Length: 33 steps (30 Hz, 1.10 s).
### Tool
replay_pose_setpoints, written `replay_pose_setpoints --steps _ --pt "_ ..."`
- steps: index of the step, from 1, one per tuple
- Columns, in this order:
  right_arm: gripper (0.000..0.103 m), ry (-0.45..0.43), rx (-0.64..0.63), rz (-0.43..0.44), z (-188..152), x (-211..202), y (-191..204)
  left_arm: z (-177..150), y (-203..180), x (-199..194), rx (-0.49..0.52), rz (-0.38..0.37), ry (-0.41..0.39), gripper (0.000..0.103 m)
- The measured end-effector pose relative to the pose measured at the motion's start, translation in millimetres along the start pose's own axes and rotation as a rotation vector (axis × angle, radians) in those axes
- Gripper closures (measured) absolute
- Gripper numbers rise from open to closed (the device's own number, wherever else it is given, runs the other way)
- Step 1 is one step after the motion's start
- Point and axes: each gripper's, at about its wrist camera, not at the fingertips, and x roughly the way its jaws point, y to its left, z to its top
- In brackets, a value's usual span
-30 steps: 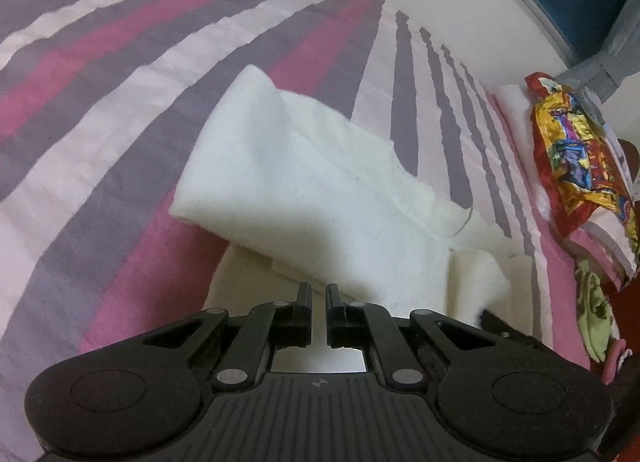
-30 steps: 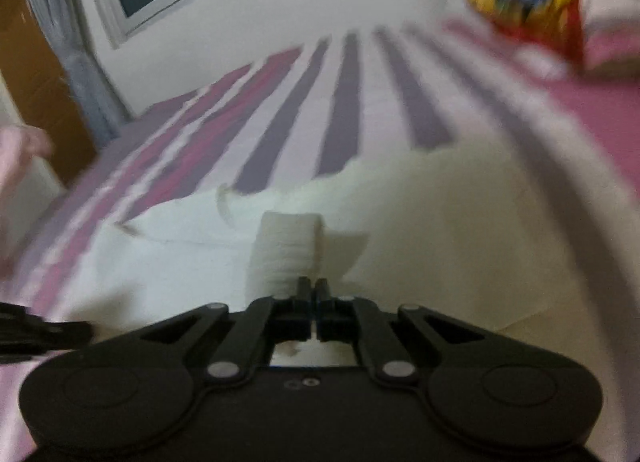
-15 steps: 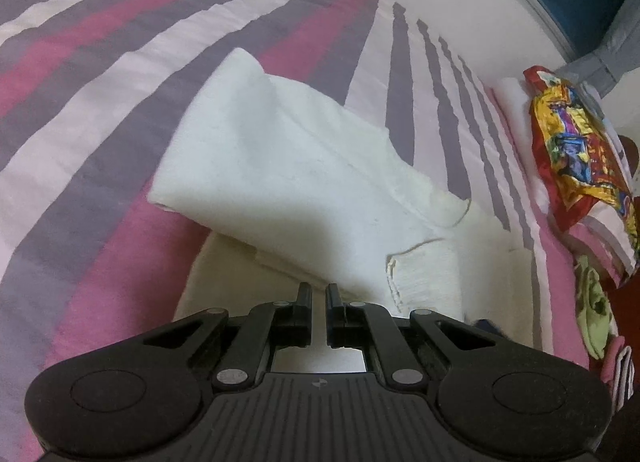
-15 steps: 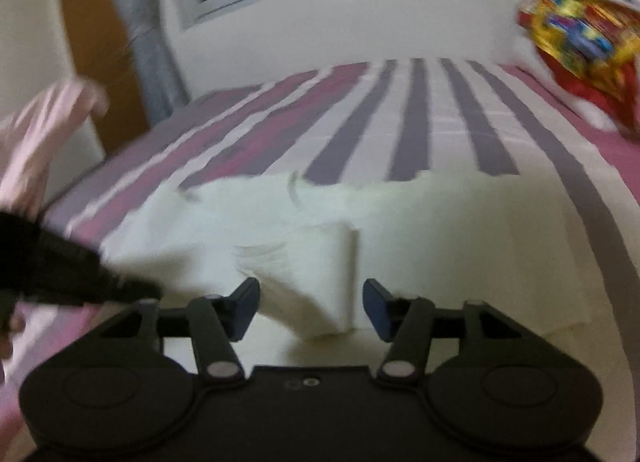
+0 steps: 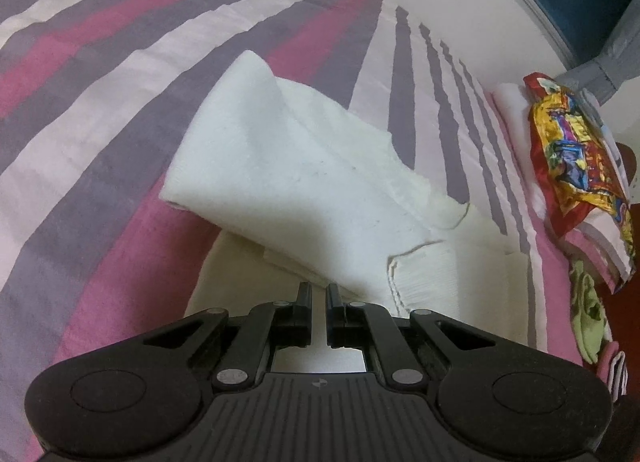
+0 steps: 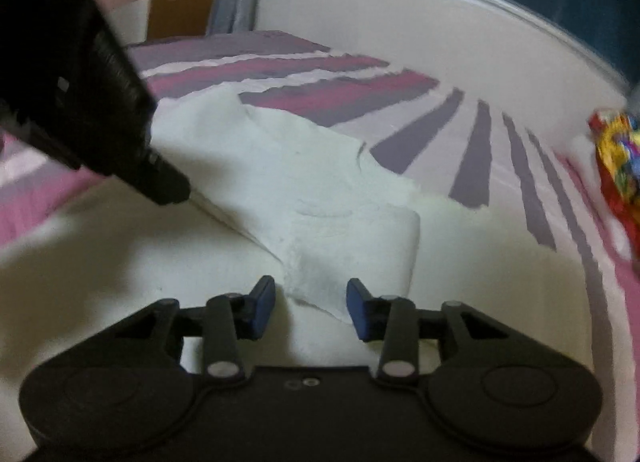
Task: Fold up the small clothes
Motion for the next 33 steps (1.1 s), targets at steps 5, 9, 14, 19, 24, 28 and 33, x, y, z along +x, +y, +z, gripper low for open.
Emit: replay_pose_setpoints --steps 5,9,14,19,24,28,33 --pt "0.095 -0.017 0.143 0.08 -0.9 -6.0 -23.0 -0.5 0.9 4.5 -0.004 -0.001 0.011 0.099" --pt "0.097 -0.053 0.374 0.12 -4.7 -12.3 -54.3 -2.0 0.6 4.0 -0.002 0.0 0.006 0.099" --pt "0.098 -0.147 0.634 0.001 -8.2 -27.1 -109.4 -1.2 1.1 3.8 -0.003 -0.002 0.008 0.099" --pt "0.098 -0.106 0.644 -0.184 -21.8 -25.4 -156.4 -0.8 -0.1 3.8 -0.003 -0.013 -0.004 0.099" --pt "0.098 -0.048 0.648 -0.234 -42.3 -20.1 -171.8 -2.9 -5.3 8.4 0.022 -0.013 0.001 0.099" --pt "0.098 -0.02 0.612 -0.243 -48.9 -19.9 -162.0 -2.4 -13.3 9.8 0.041 -0.025 0.001 0.099" --pt "0.056 -0.01 0.66 -0.097 -50.2 -20.5 -164.6 14.7 -30.1 14.9 0.088 -0.035 -0.03 0.099"
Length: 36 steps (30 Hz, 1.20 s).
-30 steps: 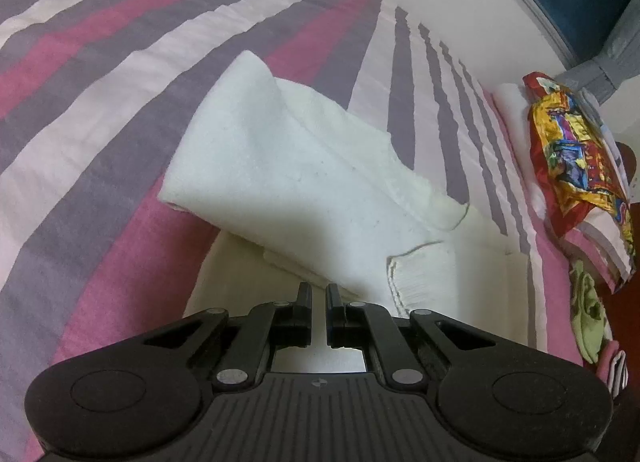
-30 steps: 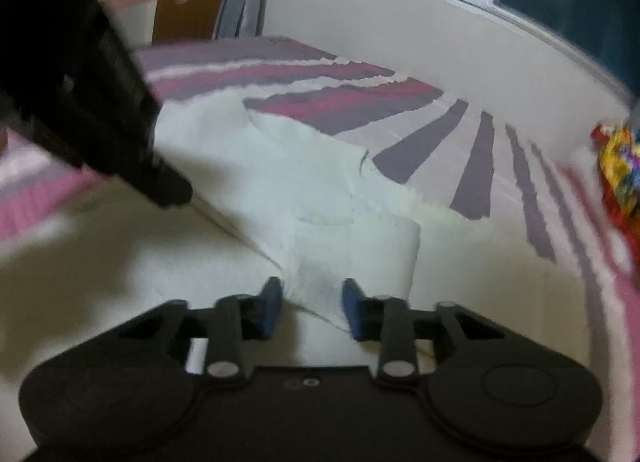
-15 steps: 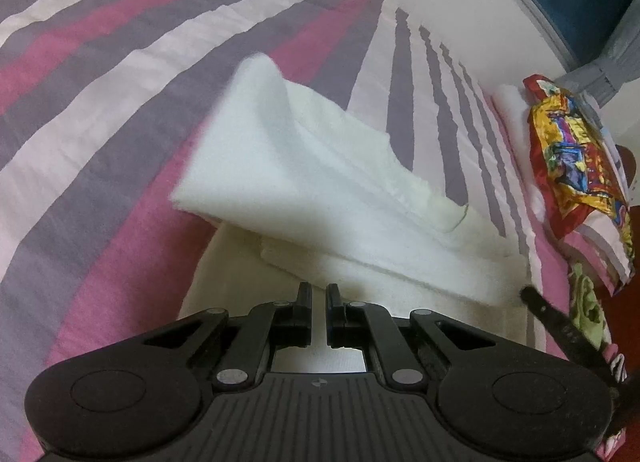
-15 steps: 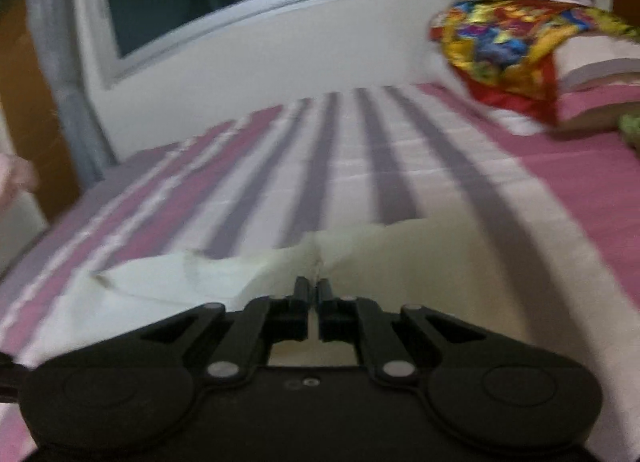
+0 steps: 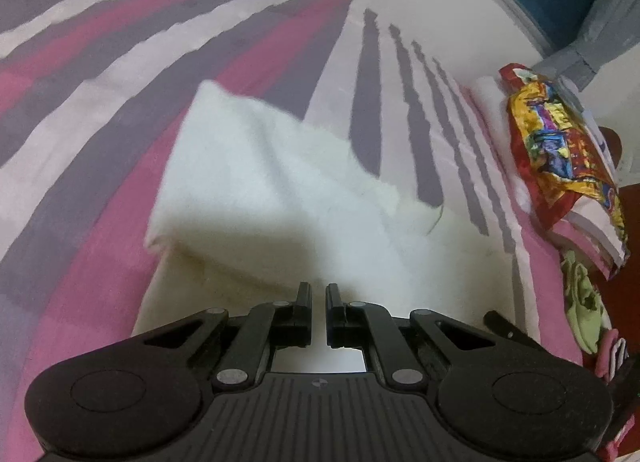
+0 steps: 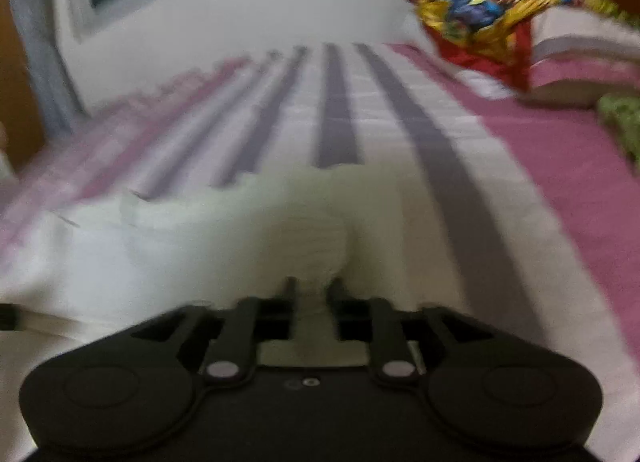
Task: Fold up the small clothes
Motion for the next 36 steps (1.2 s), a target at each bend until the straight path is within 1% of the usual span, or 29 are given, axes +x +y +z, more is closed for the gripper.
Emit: replay_pose_setpoints --steps 1,2,3,5,8,10,12,13,15,17,18,20,21,23,25,26,27,28,30,32,33,34,35,36 --pt "0.047 0.008 0.025 0.045 2.6 1.5 -1.2 4.9 -2.5 2.2 0.006 0.002 -0.01 0.099" --pt "0.04 0.018 0.036 0.055 5.2 4.9 -1.6 10.4 -4.7 5.2 0.015 0.002 -0.021 0.099" --pt "0.042 0.028 0.048 0.068 8.0 8.5 -2.6 16.7 -6.7 10.0 0.028 0.003 -0.024 0.099" --pt "0.046 0.037 0.111 0.117 14.2 18.3 -9.9 28.9 -9.4 22.1 0.048 0.028 -0.037 0.099" --pt "0.053 0.041 0.207 0.173 24.0 31.3 -23.3 43.8 -4.1 40.4 0.052 0.054 -0.039 0.099" --pt "0.055 0.035 0.244 0.186 32.3 38.3 -28.9 48.7 3.4 52.0 0.022 0.077 -0.025 0.099" --pt "0.055 0.032 0.276 0.166 39.0 42.6 -35.4 51.1 14.3 60.6 -0.03 0.069 -0.006 0.099" --pt "0.055 0.033 0.282 0.154 38.5 40.7 -37.4 49.9 17.7 63.1 -0.042 0.062 0.002 0.099" --pt "0.056 0.039 0.258 0.104 33.3 33.6 -36.9 49.1 23.6 63.3 -0.064 0.041 0.004 0.099" --pt "0.056 0.022 0.249 0.072 23.8 22.8 -39.4 44.1 27.0 62.3 -0.09 0.029 0.001 0.099" --pt "0.054 0.01 0.255 0.065 20.0 19.0 -42.2 42.7 27.5 62.0 -0.085 0.027 -0.002 0.099" --pt "0.053 0.017 0.275 0.107 17.8 22.7 -48.4 39.9 26.2 62.6 -0.068 0.032 -0.005 0.099" --pt "0.053 0.028 0.273 0.109 20.2 27.8 -48.3 39.5 25.8 62.5 -0.064 0.035 -0.006 0.099" --pt "0.052 0.014 0.256 0.116 28.1 35.8 -45.2 40.9 23.6 62.9 -0.052 0.043 -0.005 0.099" --pt "0.053 0.032 0.259 0.166 37.2 47.3 -42.4 42.2 23.4 63.1 -0.046 0.048 -0.006 0.099" --pt "0.062 0.043 0.258 0.184 40.6 52.1 -40.3 42.0 23.6 63.6 -0.046 0.048 -0.007 0.099" --pt "0.082 0.051 0.221 0.179 43.8 54.9 -35.0 42.1 23.5 63.5 -0.045 0.048 -0.007 0.099" --pt "0.09 0.055 0.175 0.162 44.5 54.6 -28.3 42.2 23.4 64.0 -0.042 0.047 -0.008 0.099" --pt "0.091 0.028 0.088 0.13 44.0 46.3 -16.2 41.6 24.6 63.3 -0.036 0.044 -0.013 0.099" --pt "0.091 -0.052 0.0 0.098 41.0 24.8 -3.2 40.9 24.9 63.3 -0.031 0.042 -0.017 0.099" --pt "0.091 -0.097 -0.049 0.064 38.7 12.8 3.2 40.9 24.9 63.5 -0.031 0.04 -0.019 0.099" --pt "0.091 -0.127 -0.069 0.032 36.4 4.9 6.6 40.4 24.9 63.8 -0.032 0.038 -0.02 0.099" --pt "0.091 -0.143 -0.072 -0.007 34.3 0.2 7.0 40.2 24.6 64.3 -0.029 0.042 -0.021 0.099" --pt "0.09 -0.142 -0.075 -0.063 33.4 0.6 6.8 39.8 24.5 64.7 -0.026 0.048 -0.023 0.099"
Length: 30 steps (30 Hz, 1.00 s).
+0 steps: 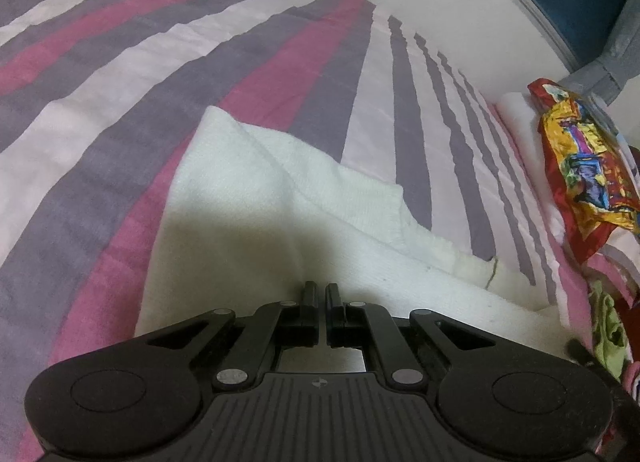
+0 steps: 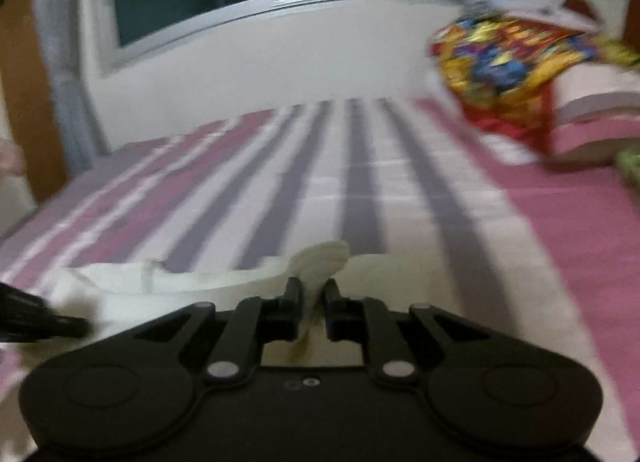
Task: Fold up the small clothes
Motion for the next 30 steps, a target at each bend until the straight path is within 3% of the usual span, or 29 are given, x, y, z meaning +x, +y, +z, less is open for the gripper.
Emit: replay_pose_setpoints --steps 1,3,5,7,10,12,15,19,22,25,30 --pt "0.088 0.037 -0.031 -0.072 -1.6 8.4 1.0 0.0 -0.7 -0.1 -0.001 0.005 0.0 0.099" --pt "0.081 0.078 -0.031 -0.125 -2.4 17.3 -3.1 0.5 -1.4 -1.1 -0.007 0.008 0.001 0.099" --pt "0.077 0.015 0.041 -0.091 1.3 4.7 -16.4 0.7 -1.3 -0.6 -0.006 0.007 0.004 0.099" --pt "0.074 -0.01 0.025 -0.118 3.7 -5.6 -20.9 0.1 -1.8 -1.3 -0.01 0.008 0.001 0.099" --pt "0.066 0.093 0.113 0.017 -4.2 -10.4 -40.4 -0.6 -3.3 -1.8 -0.01 0.012 -0.001 0.099" --pt "0.068 0.163 0.184 0.119 -16.2 -9.0 -47.3 -1.3 -4.7 -2.5 -0.007 0.016 -0.003 0.099" --pt "0.069 0.215 0.139 0.129 -27.9 2.0 -35.5 -1.2 -4.6 -2.3 -0.008 0.017 0.0 0.099" --pt "0.066 0.214 0.289 0.168 -24.4 20.5 -39.4 -0.6 -3.6 -1.2 -0.008 0.015 0.001 0.099" --pt "0.075 0.187 0.365 0.149 -22.8 31.7 -48.6 -0.7 -3.7 -0.8 -0.003 0.016 -0.001 0.099" --pt "0.096 0.18 0.402 0.131 -26.6 33.3 -52.2 -1.4 -4.2 -0.2 0.002 0.017 -0.006 0.099" --pt "0.097 0.069 0.292 0.088 -17.2 -1.4 -41.2 -3.2 -8.1 -1.4 0.039 0.027 -0.013 0.099"
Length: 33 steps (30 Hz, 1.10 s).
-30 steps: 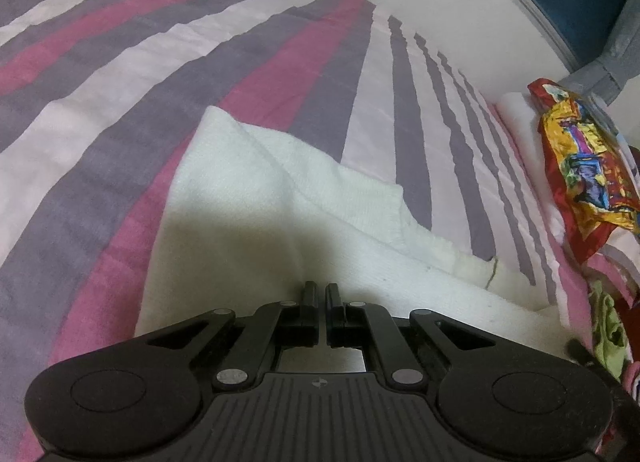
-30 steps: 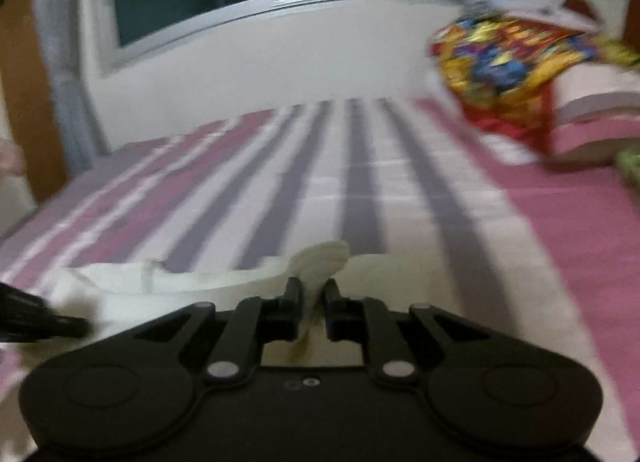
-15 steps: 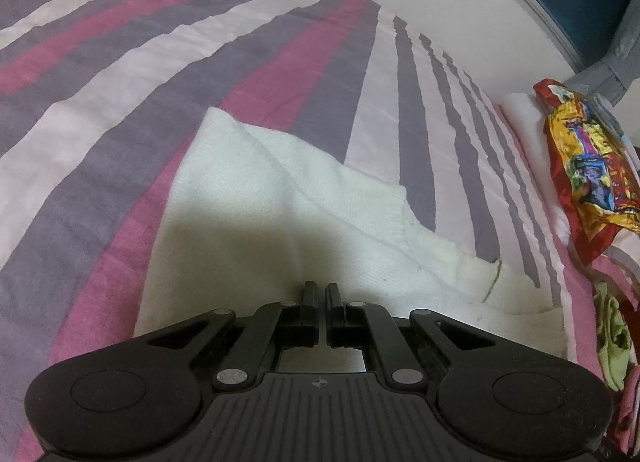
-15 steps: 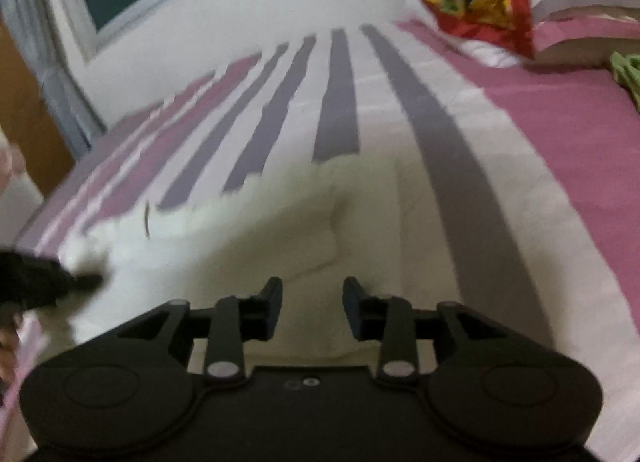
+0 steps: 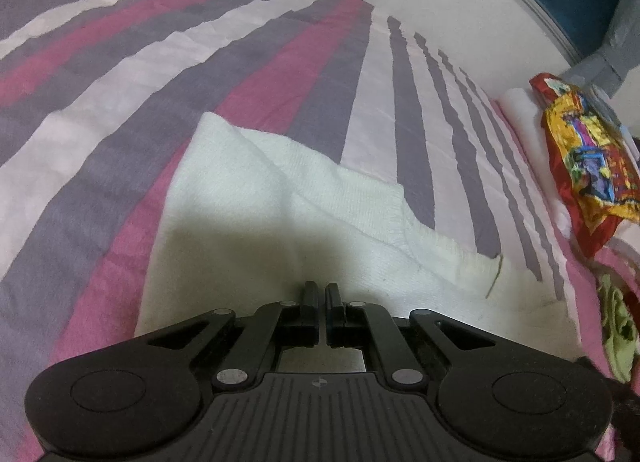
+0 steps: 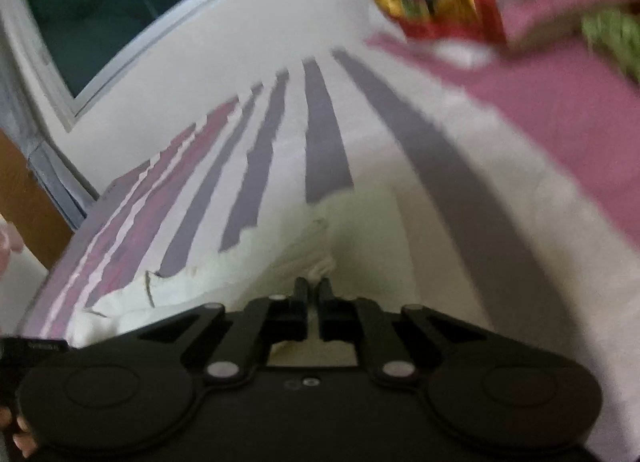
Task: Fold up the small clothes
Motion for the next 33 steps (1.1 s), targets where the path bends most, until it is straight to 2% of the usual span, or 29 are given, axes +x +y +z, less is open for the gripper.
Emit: replay_pose_setpoints --steps 2,5,7,9,11,12,14,16,18,21,25,33 --pt "0.097 0.001 -0.062 -0.034 -0.6 -6.5 3.7 -0.9 -2.5 -2.4 0.02 0.009 0.0 0.099" --pt "0.097 0.097 -0.119 -0.11 -11.0 3.0 -0.7 -4.0 -4.9 -8.4 0.047 0.02 0.001 0.099" --pt "0.097 0.115 -0.142 -0.148 -14.5 5.4 -1.2 -5.0 -6.2 -13.6 0.066 0.034 0.001 0.099" --pt "0.078 0.044 -0.15 -0.198 -11.3 -4.8 4.7 -8.8 -10.0 -23.5 0.092 0.052 -0.009 0.099" --pt "0.078 -0.016 -0.192 -0.168 -9.5 -13.8 16.8 -14.6 -12.6 -27.9 0.118 0.066 -0.007 0.099" --pt "0.078 -0.015 -0.222 -0.147 -10.3 -13.7 23.2 -18.6 -13.5 -28.2 0.134 0.072 -0.005 0.099" --pt "0.08 0.037 -0.275 -0.116 -14.2 -3.9 34.1 -24.4 -14.3 -26.7 0.163 0.092 -0.013 0.099" --pt "0.08 0.161 -0.279 -0.133 -19.7 19.1 33.3 -25.3 -16.6 -28.7 0.165 0.108 -0.013 0.099" --pt "0.078 0.16 -0.262 -0.138 -19.0 18.2 32.7 -25.4 -21.7 -35.1 0.167 0.13 -0.005 0.099" --pt "0.076 0.129 -0.248 -0.095 -15.5 -2.7 40.1 -32.5 -30.4 -46.1 0.208 0.17 0.003 0.099" --pt "0.073 0.128 -0.23 -0.038 -19.3 -34.2 45.3 -47.9 -38.5 -71.6 0.232 0.219 0.005 0.099" --pt "0.059 0.174 -0.263 0.03 -56.8 -129.9 51.4 -95.9 -44.1 -155.3 0.3 0.244 0.001 0.099"
